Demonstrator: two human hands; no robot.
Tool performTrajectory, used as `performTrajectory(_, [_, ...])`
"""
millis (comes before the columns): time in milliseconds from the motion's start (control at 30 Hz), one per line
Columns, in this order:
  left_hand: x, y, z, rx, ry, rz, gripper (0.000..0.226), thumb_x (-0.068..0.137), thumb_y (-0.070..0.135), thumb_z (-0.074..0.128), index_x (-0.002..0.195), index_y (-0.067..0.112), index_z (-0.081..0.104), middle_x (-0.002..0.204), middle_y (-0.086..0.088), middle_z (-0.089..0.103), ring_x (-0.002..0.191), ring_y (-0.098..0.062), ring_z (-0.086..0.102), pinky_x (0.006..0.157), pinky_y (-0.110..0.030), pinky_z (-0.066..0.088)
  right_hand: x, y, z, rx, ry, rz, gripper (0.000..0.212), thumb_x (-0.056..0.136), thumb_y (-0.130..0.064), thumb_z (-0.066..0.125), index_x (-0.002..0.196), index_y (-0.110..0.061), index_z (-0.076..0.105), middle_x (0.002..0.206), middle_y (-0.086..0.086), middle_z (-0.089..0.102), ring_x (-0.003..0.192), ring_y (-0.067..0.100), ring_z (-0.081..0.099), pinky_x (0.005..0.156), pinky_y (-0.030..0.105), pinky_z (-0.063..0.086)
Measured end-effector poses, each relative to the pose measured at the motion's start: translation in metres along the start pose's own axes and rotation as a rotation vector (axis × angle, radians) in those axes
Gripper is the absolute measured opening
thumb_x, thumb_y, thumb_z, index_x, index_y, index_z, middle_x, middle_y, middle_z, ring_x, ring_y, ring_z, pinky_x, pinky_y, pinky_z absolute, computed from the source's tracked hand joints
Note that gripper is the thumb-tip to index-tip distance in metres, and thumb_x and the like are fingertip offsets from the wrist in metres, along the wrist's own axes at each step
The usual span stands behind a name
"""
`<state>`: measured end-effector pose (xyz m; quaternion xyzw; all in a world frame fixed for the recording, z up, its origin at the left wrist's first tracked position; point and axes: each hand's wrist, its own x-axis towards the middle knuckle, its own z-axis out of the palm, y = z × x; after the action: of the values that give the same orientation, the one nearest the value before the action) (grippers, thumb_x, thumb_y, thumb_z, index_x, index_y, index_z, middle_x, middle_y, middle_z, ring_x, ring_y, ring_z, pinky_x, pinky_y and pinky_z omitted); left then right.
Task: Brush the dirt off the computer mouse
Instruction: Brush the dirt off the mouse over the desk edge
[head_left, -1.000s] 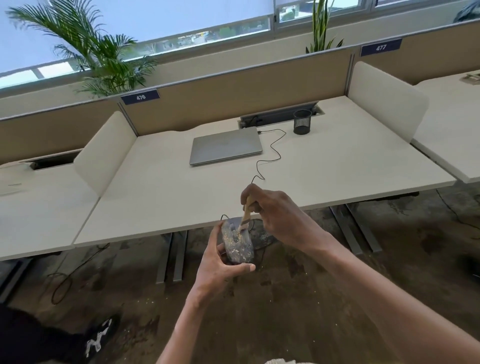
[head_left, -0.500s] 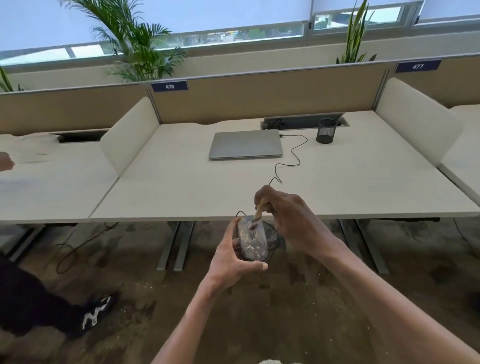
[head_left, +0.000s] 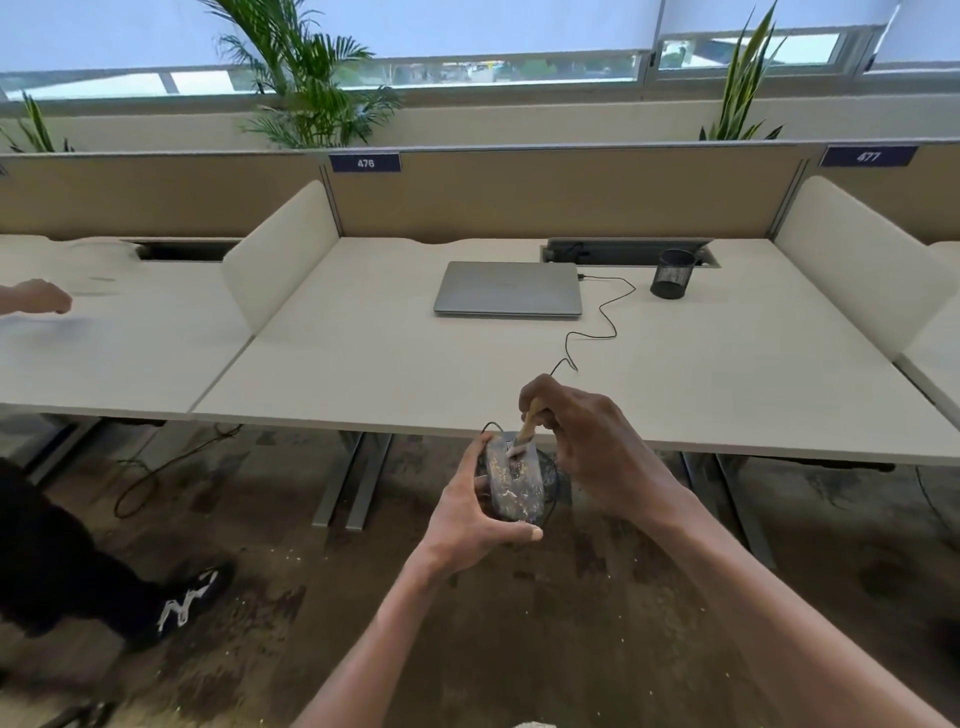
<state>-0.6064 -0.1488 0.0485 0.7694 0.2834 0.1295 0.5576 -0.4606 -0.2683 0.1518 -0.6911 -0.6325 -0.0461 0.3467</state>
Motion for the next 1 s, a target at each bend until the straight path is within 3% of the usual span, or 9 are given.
performTrajectory(167, [-0.001,-0.001,0.001,-0.011,-0.003,0.001,0.134,0.054,0.033,0.103,0.160,0.041,0.021,0.129,0.001,0.069,0.116,-0.012,0.070,0.108,-0.043,0.055,-0.003,0.000,-0.001,-0.003,-0.029,-0.013,0.042,0.088,0.005,0.067,0.110,-0.024,0.045,0.090,-0.001,0.064,0.075,0.021,0.065,0.060,0.042,0.058])
performTrajectory(433, [-0.002,-0.003,0.001,-0.028,-0.005,0.017,0.133,0.053,0.034,0.102,0.159,0.041,0.023,0.132,-0.006,0.068,0.119,-0.019,0.070,0.107,-0.046,0.055,-0.005,-0.002,-0.004,-0.030,-0.069,-0.024,0.049,0.087,0.013,0.062,0.109,-0.026,0.045,0.087,-0.003,0.062,0.074,0.020,0.064,0.058,0.043,0.057])
performTrajectory(667, [-0.002,-0.006,0.000,-0.019,-0.006,0.031,0.130,0.056,0.031,0.103,0.158,0.041,0.024,0.128,0.001,0.070,0.115,-0.011,0.071,0.106,-0.038,0.056,-0.007,-0.009,-0.007,0.027,-0.112,-0.066,0.031,0.092,-0.001,0.058,0.108,-0.025,0.046,0.089,-0.003,0.062,0.076,0.020,0.066,0.061,0.042,0.057])
performTrajectory(833, [0.001,-0.007,0.001,-0.023,-0.004,0.044,0.132,0.055,0.034,0.104,0.160,0.039,0.023,0.126,0.004,0.069,0.114,-0.010,0.070,0.105,-0.036,0.057,-0.004,-0.007,-0.013,0.010,-0.104,-0.063,0.039,0.089,0.008,0.059,0.108,-0.024,0.048,0.090,-0.006,0.062,0.077,0.014,0.064,0.062,0.039,0.057])
performTrajectory(933, [0.003,-0.008,0.002,-0.025,-0.008,0.051,0.133,0.054,0.031,0.104,0.160,0.039,0.023,0.125,0.003,0.071,0.113,-0.011,0.072,0.105,-0.038,0.057,-0.006,-0.010,-0.014,0.043,-0.151,-0.081,0.018,0.093,-0.012,0.047,0.108,-0.023,0.048,0.093,0.000,0.065,0.083,0.022,0.068,0.066,0.042,0.058])
performTrajectory(1000, [0.003,-0.010,0.004,-0.028,-0.012,0.058,0.132,0.054,0.029,0.104,0.160,0.040,0.024,0.123,0.008,0.070,0.109,-0.004,0.072,0.102,-0.032,0.058,-0.008,-0.010,-0.015,0.039,-0.172,-0.078,0.019,0.090,-0.022,0.038,0.106,-0.024,0.048,0.092,0.000,0.064,0.082,0.026,0.067,0.065,0.043,0.057])
